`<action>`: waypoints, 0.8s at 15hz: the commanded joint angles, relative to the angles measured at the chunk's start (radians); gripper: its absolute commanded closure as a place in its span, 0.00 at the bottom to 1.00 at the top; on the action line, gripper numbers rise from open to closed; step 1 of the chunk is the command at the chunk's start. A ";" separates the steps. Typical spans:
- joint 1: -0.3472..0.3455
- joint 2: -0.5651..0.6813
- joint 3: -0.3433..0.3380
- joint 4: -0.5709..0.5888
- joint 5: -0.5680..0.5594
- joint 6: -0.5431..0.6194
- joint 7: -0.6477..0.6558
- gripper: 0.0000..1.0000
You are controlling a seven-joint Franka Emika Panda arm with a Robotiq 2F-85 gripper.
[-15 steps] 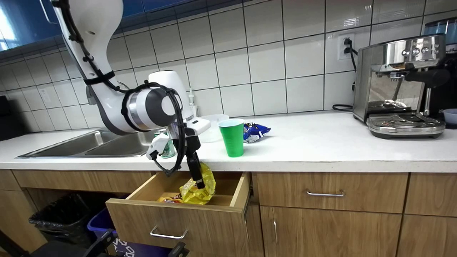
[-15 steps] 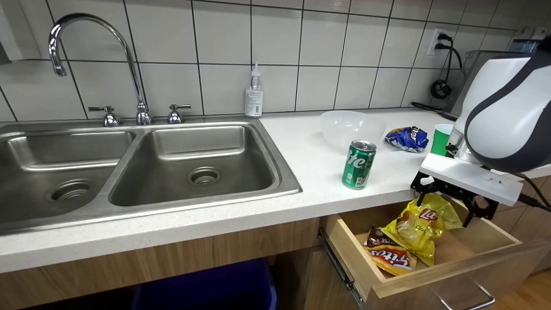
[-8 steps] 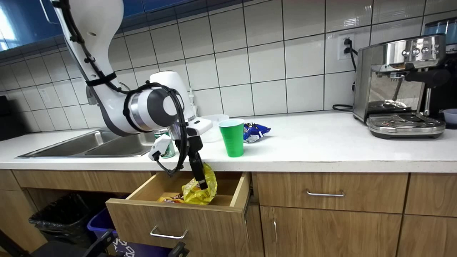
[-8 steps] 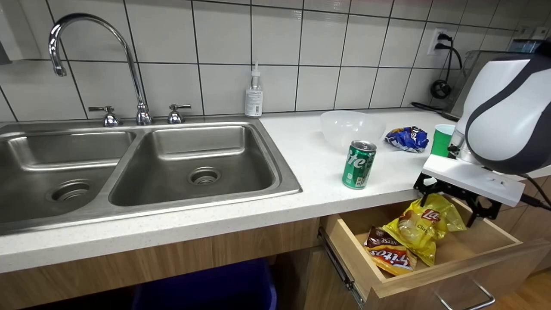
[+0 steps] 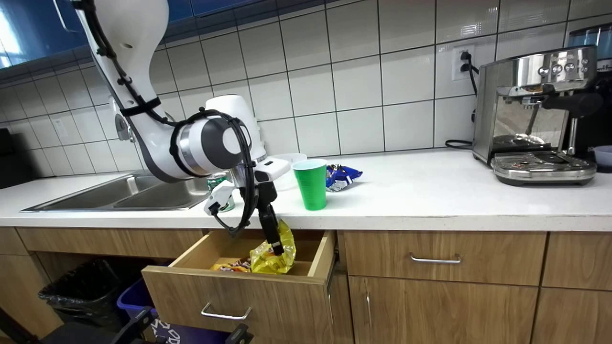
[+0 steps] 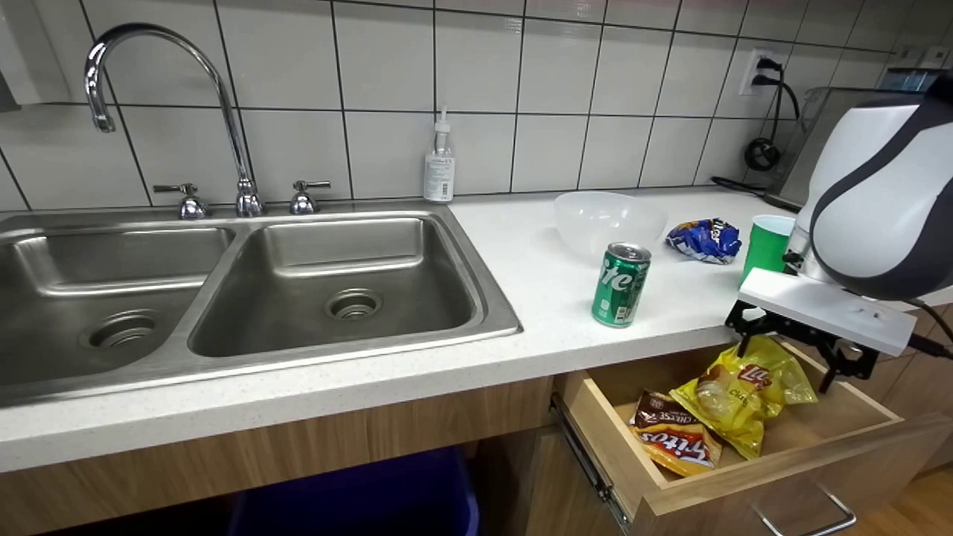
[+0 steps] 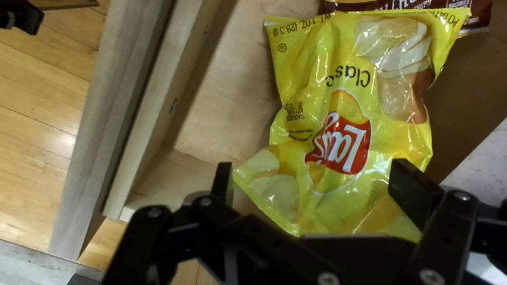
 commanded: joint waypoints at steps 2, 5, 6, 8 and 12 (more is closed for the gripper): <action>0.004 0.058 -0.013 0.046 -0.009 -0.055 0.046 0.00; 0.000 0.017 0.000 0.042 -0.008 -0.069 0.041 0.00; 0.000 0.008 0.000 0.042 -0.010 -0.074 0.043 0.00; -0.004 -0.024 0.007 0.041 -0.010 -0.094 0.038 0.00; -0.029 -0.085 0.039 0.030 -0.015 -0.147 0.019 0.00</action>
